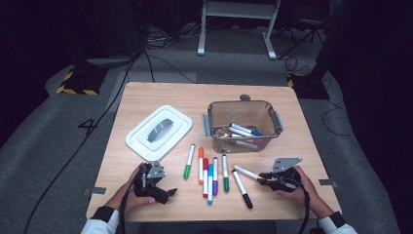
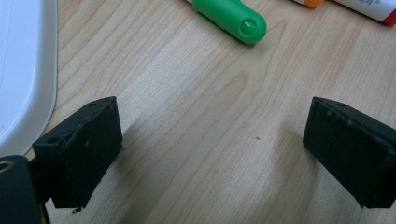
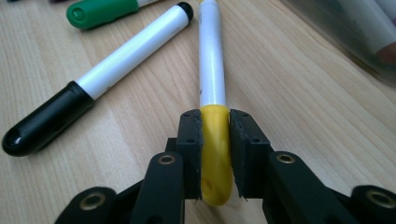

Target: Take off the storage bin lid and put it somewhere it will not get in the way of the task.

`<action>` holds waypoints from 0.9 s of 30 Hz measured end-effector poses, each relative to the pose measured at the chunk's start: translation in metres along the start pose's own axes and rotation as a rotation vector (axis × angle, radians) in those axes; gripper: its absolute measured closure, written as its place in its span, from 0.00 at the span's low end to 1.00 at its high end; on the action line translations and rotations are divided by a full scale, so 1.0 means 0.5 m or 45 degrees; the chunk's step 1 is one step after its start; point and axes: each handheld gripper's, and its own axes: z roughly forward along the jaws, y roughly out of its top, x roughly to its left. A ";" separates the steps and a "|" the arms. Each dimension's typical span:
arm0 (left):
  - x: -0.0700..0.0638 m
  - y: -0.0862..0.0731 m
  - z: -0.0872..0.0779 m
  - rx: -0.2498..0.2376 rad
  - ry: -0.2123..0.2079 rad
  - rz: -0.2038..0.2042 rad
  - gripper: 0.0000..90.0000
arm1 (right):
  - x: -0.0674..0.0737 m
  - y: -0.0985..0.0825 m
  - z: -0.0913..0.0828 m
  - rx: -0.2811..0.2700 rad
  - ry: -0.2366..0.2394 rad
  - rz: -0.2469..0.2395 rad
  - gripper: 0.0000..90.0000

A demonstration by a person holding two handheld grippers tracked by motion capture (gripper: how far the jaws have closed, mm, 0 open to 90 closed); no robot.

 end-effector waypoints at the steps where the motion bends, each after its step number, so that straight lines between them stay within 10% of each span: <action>1: 0.000 0.000 0.000 0.001 -0.001 0.002 0.05 | -0.001 0.000 -0.001 -0.001 -0.002 0.000 0.84; 27: 0.001 0.000 0.000 0.002 -0.003 0.006 0.05 | -0.026 0.012 -0.080 -0.228 0.068 -0.058 0.84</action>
